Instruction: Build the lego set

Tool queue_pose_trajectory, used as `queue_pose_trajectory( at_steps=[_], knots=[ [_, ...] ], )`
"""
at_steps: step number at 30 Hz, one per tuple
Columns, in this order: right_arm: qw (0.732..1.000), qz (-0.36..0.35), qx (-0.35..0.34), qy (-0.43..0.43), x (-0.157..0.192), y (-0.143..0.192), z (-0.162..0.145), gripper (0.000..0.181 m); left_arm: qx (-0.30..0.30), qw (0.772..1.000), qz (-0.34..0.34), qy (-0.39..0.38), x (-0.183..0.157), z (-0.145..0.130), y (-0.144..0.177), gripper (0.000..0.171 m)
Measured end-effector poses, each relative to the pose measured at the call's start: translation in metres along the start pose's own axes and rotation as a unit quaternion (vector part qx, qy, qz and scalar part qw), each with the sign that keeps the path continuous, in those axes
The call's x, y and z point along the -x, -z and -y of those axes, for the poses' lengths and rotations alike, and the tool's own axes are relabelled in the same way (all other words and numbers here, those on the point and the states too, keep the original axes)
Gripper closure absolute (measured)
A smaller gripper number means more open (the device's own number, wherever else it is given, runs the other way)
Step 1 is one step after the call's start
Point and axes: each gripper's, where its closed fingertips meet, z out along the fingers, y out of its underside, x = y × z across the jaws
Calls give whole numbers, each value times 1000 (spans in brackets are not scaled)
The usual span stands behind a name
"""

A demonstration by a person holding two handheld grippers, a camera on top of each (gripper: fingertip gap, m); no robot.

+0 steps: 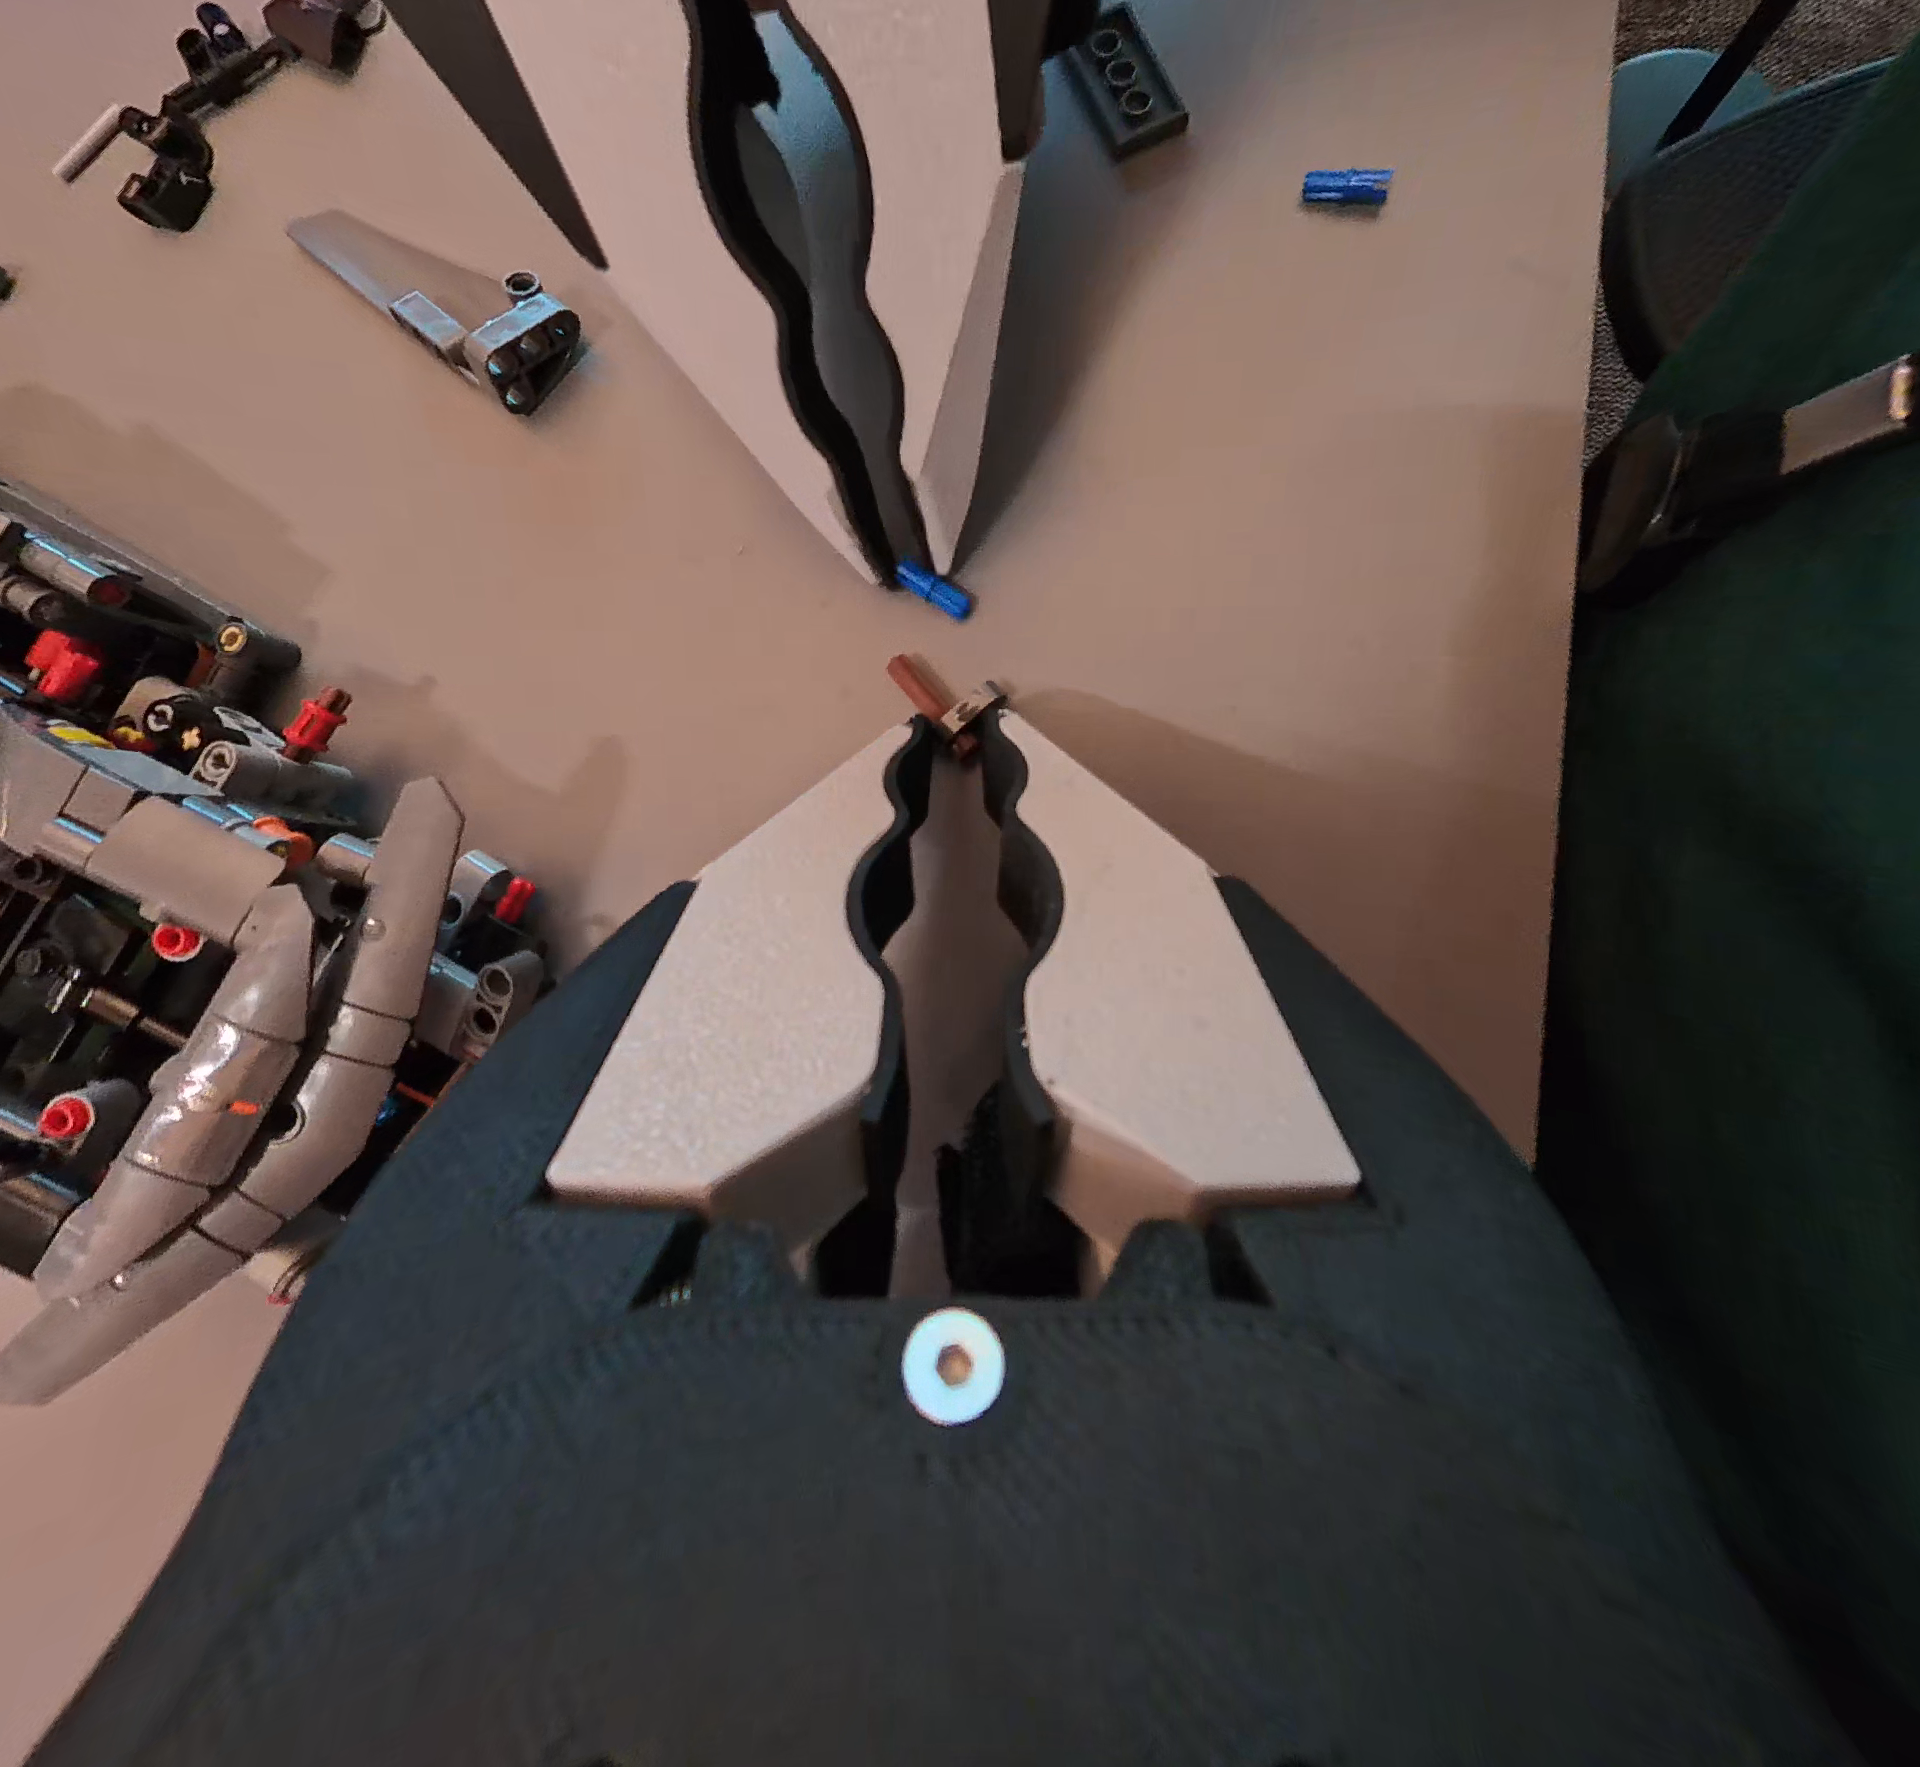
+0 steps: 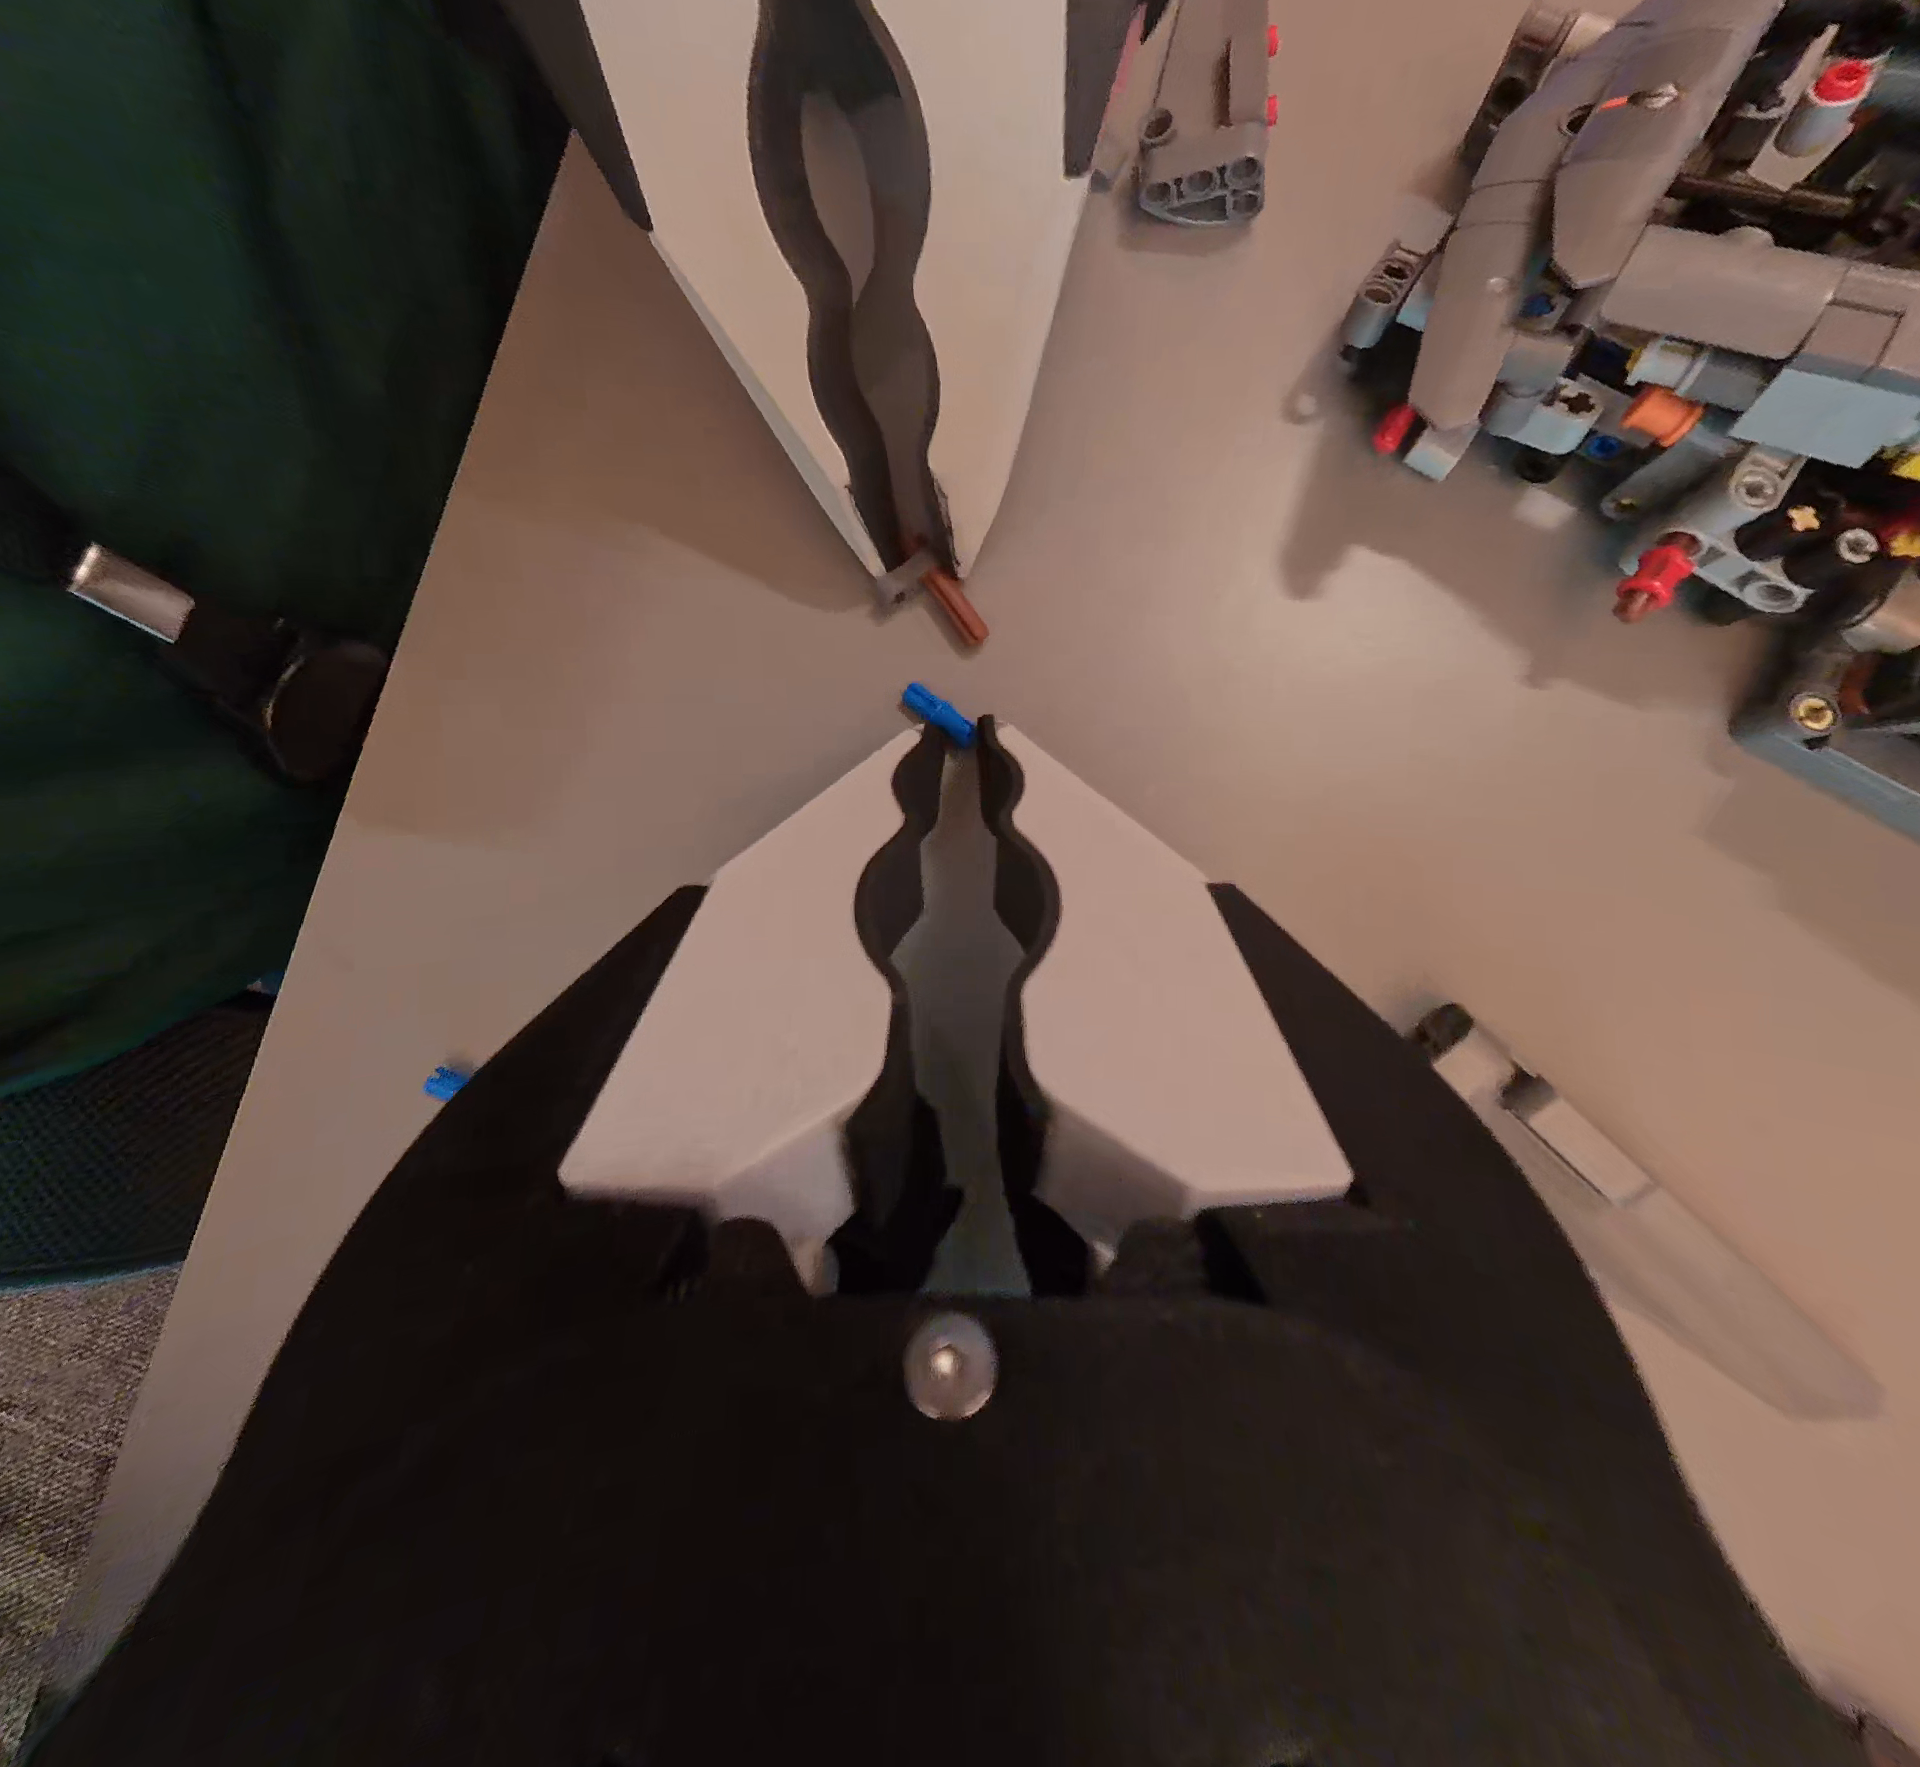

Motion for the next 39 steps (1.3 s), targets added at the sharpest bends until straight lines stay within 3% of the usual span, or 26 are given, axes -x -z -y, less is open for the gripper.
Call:
queue_pose_trajectory(
  at_steps=[16,32,39],
  knots=[
    [1000,-22,-10,-19,4,-6,6,179,-7,1000,10,8,-2,4,-4,163],
    [998,-26,-36,-43,5,-6,7,179,-23,994,105,-34,-1,5,-3,163],
    [998,-23,-43,-40,4,-6,7,180,-9,996,90,-21,0,5,-3,163]
  ],
)
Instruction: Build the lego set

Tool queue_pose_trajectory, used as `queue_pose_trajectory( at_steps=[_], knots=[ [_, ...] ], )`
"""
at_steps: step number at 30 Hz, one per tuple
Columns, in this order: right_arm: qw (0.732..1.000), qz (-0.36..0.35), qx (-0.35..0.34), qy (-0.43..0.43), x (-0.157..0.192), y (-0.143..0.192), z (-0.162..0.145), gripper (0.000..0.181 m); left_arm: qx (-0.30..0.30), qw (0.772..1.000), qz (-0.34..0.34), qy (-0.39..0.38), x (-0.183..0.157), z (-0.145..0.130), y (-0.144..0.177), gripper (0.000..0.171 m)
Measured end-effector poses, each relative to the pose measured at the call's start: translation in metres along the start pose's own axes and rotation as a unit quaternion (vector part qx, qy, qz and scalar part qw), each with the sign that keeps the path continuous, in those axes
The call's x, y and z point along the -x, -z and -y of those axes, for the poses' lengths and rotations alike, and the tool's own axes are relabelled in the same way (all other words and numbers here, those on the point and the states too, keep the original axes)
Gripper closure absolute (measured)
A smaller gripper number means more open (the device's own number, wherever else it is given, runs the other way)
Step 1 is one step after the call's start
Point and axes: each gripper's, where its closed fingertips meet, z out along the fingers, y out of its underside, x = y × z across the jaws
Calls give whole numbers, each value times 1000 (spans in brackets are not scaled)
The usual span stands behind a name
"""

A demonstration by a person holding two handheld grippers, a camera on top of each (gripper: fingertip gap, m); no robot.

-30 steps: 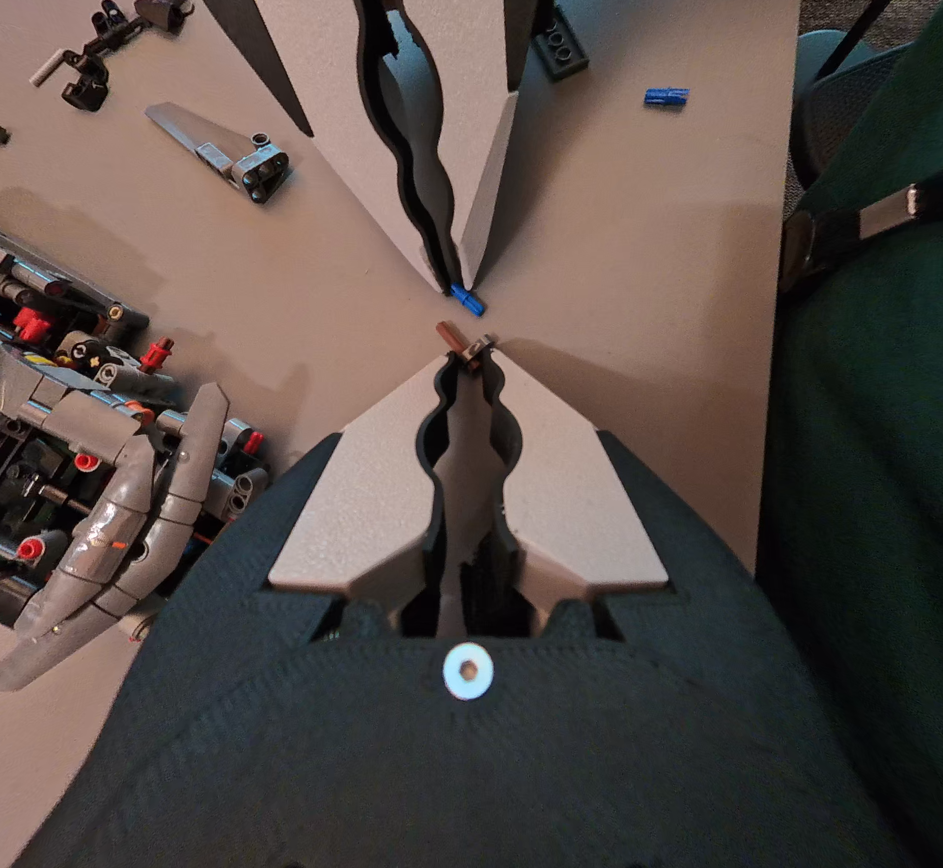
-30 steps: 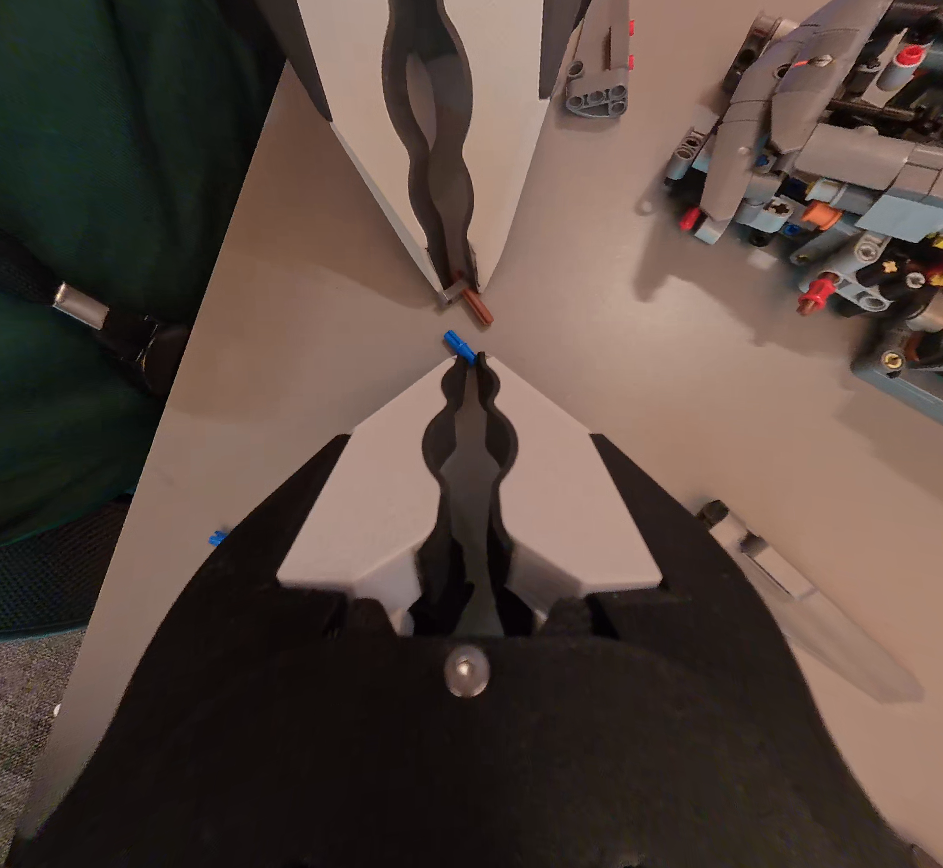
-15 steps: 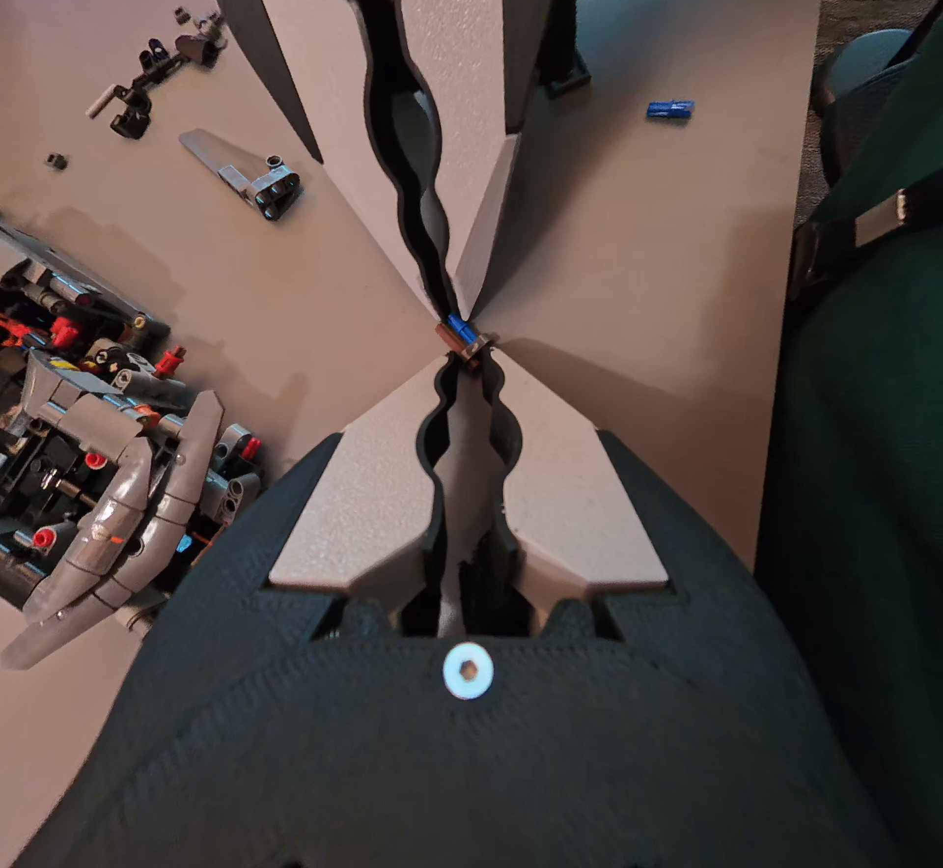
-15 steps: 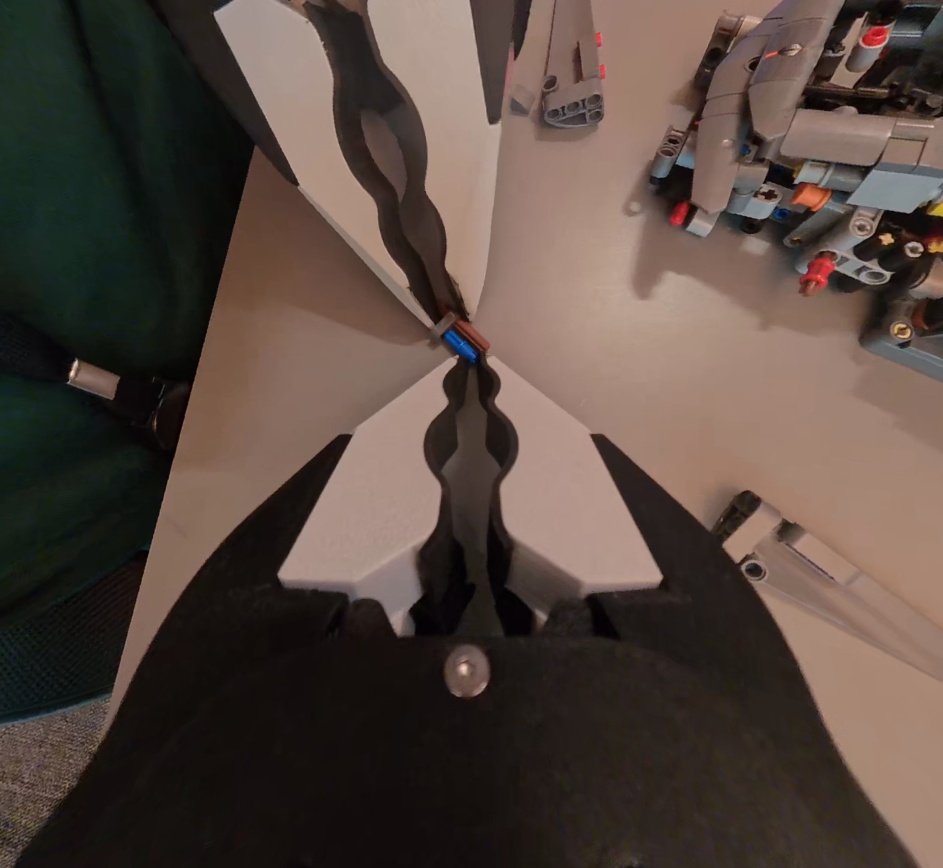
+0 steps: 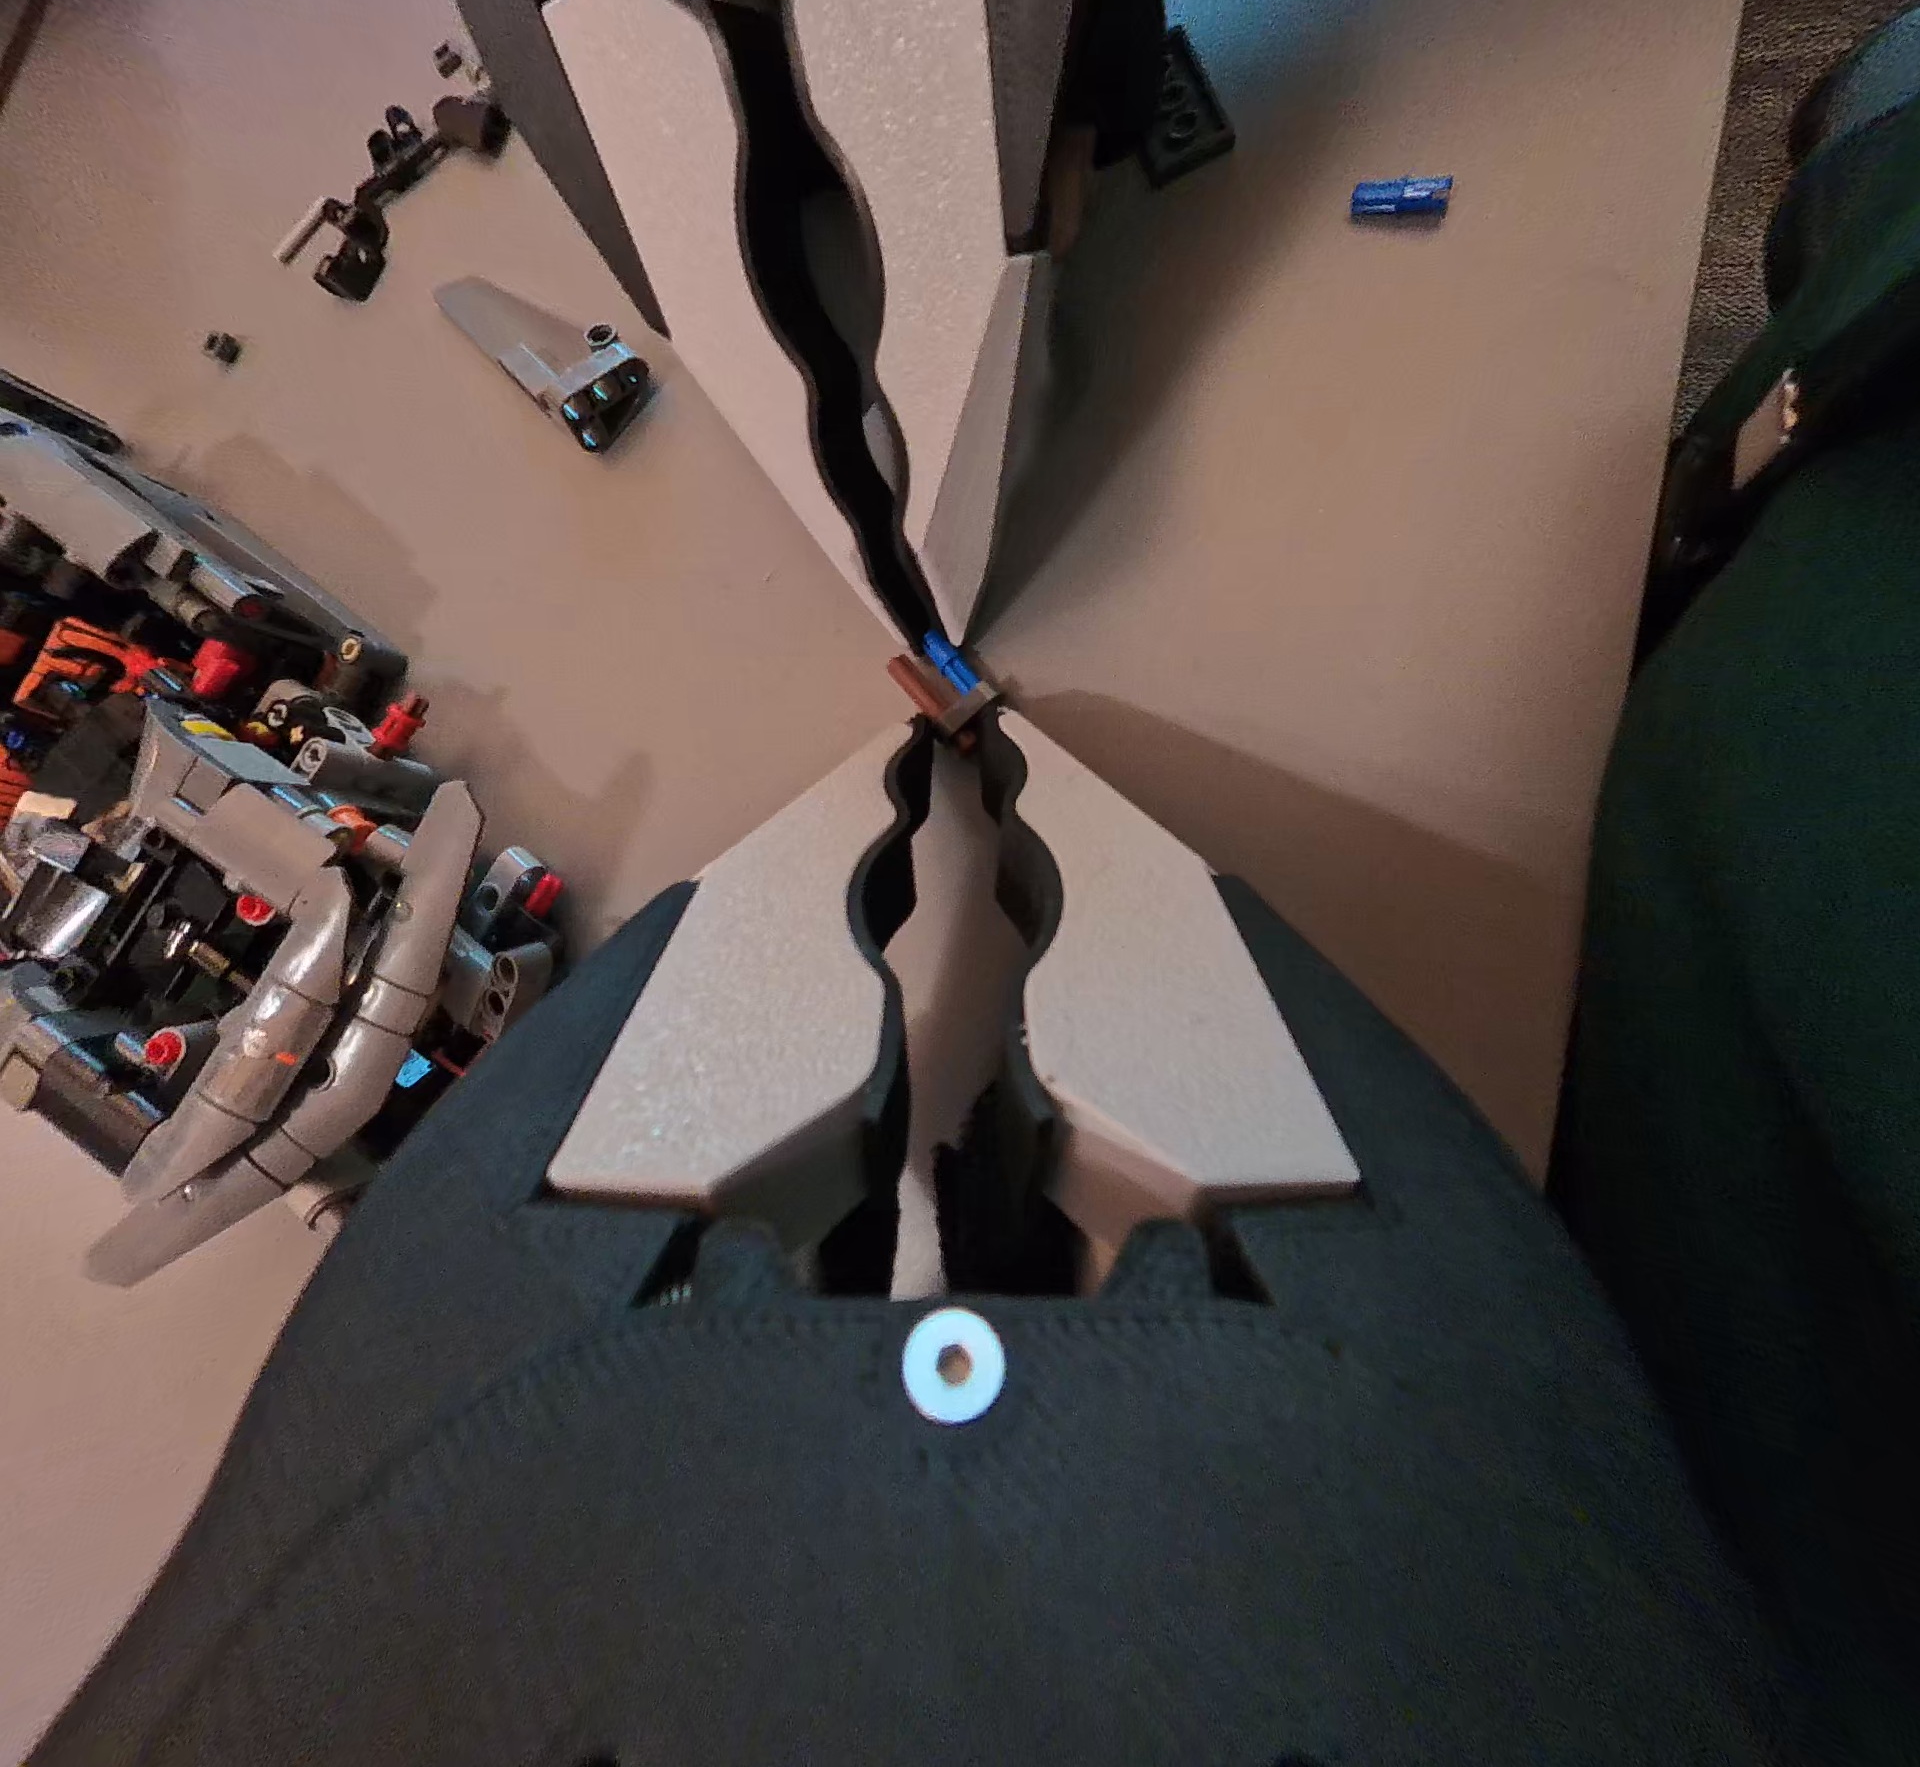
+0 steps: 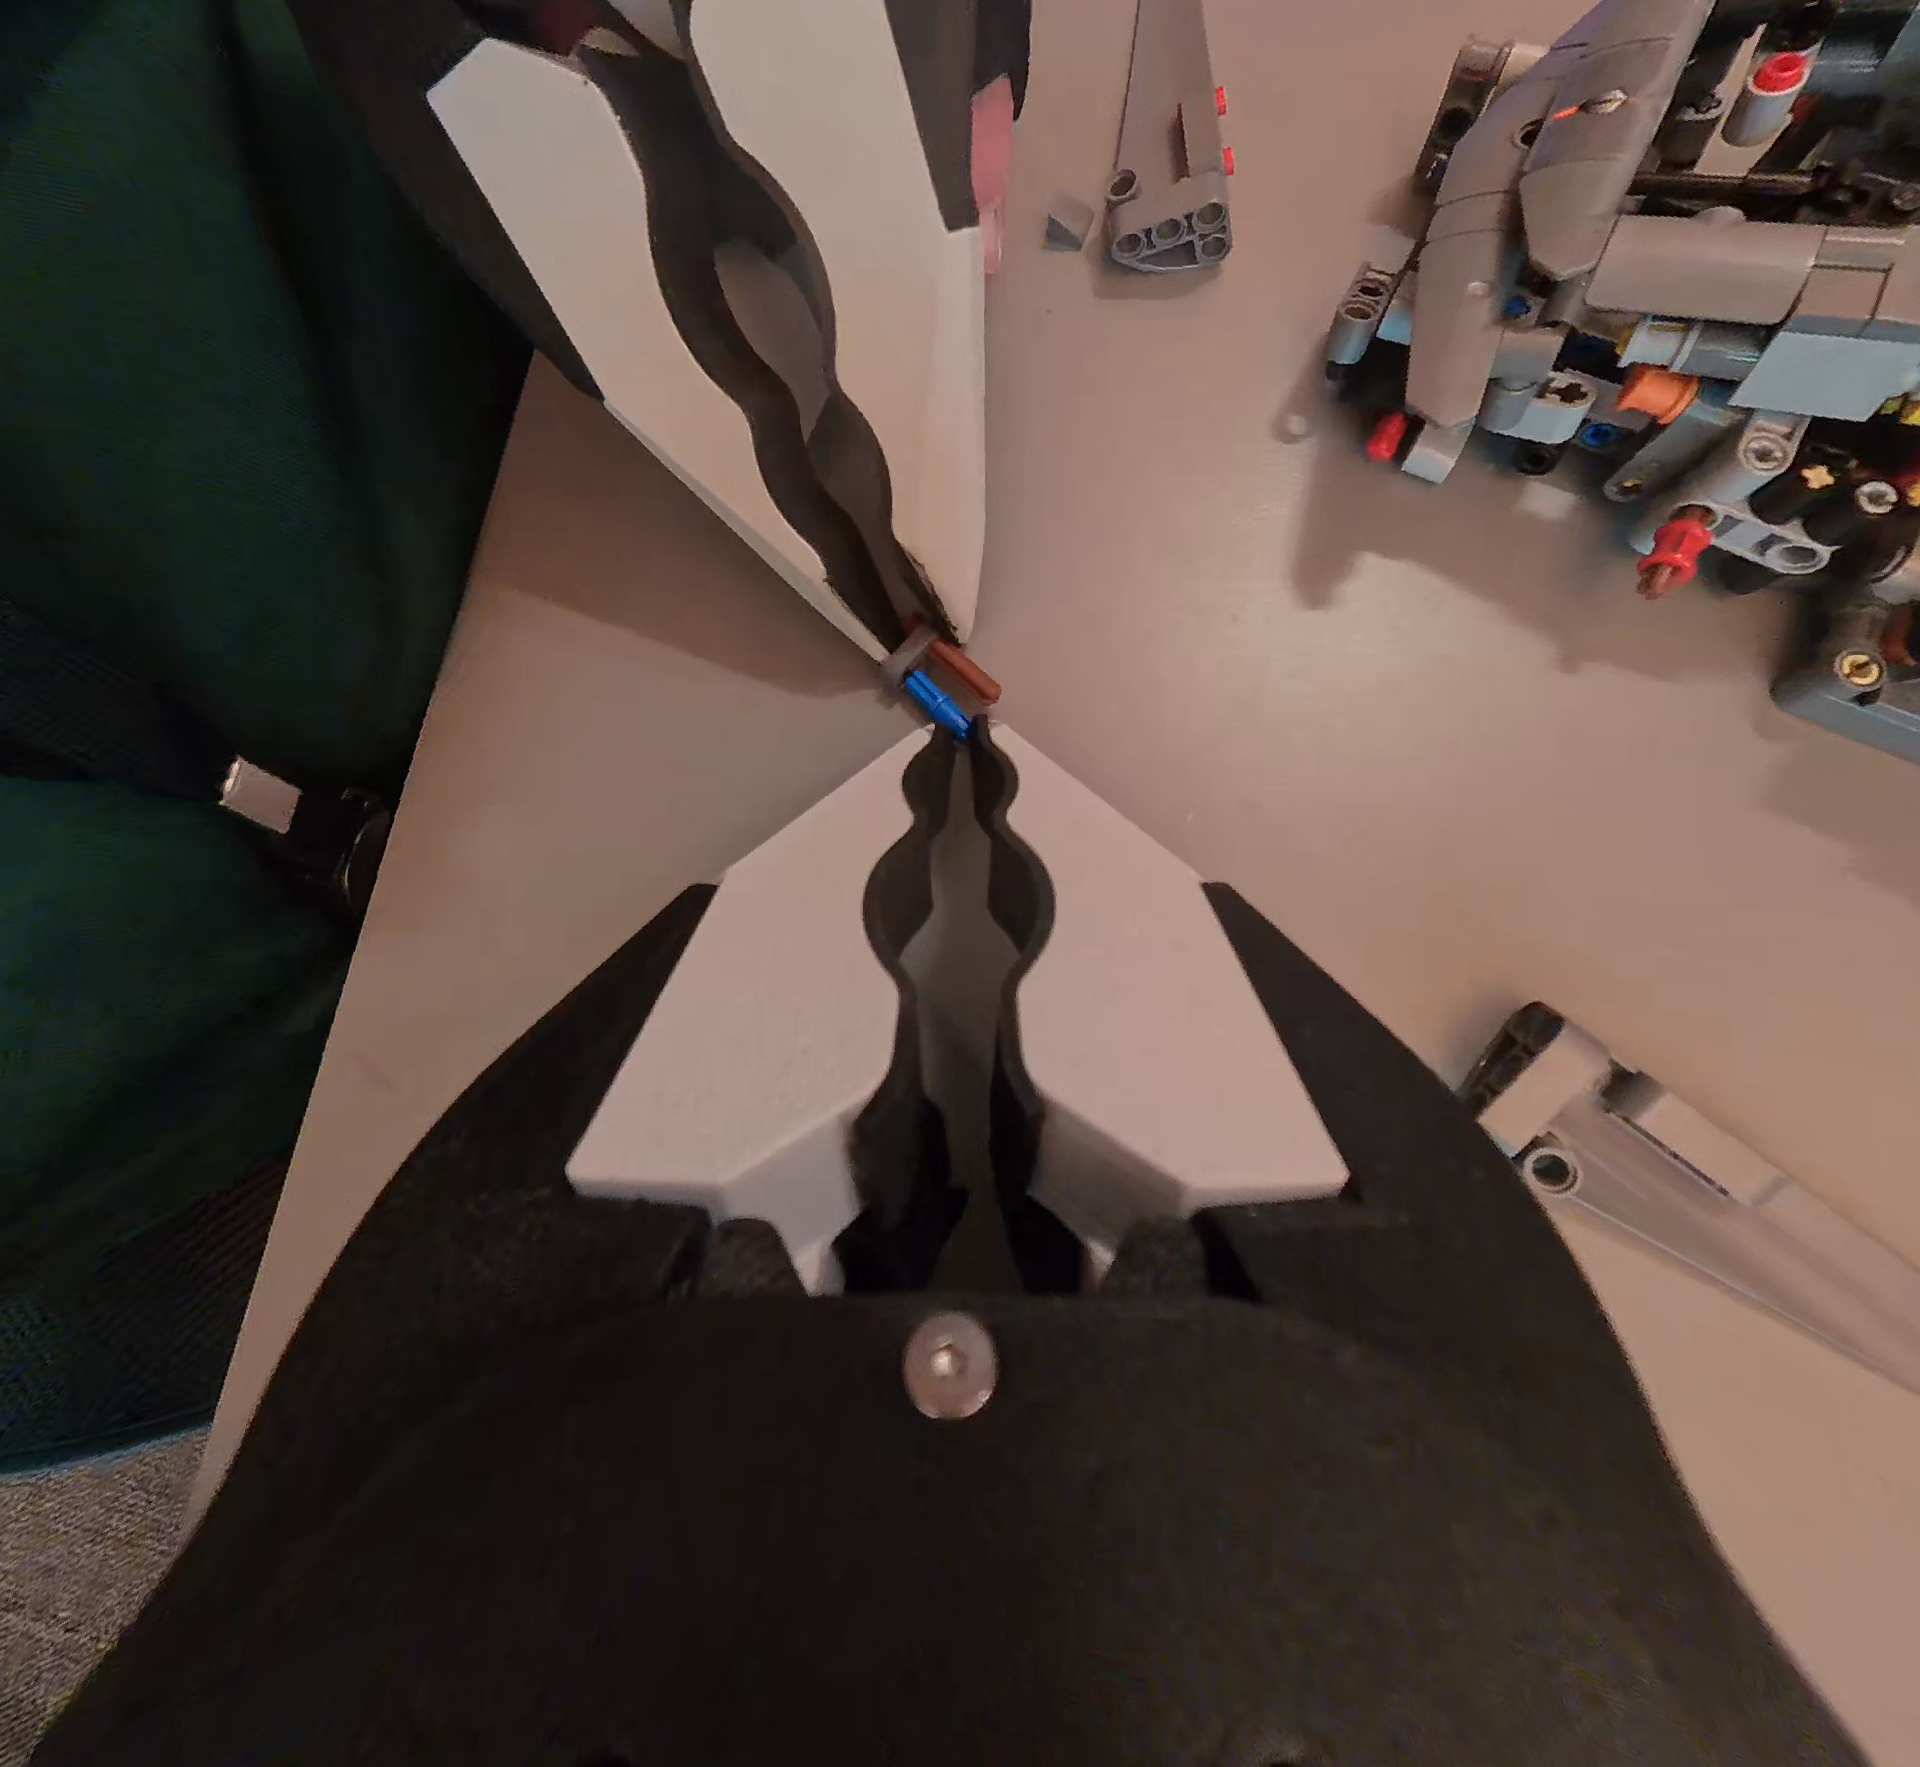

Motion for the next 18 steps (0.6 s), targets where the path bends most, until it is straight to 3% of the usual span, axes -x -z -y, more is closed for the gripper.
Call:
queue_pose_trajectory(
  at_steps=[11,18],
  knots=[
    [1000,-13,-14,22,0,2,0,180,5,995,-62,77,-1,1,-2,163],
    [1000,0,4,-14,-2,1,-1,179,18,999,-24,24,0,1,-2,164]
  ],
)
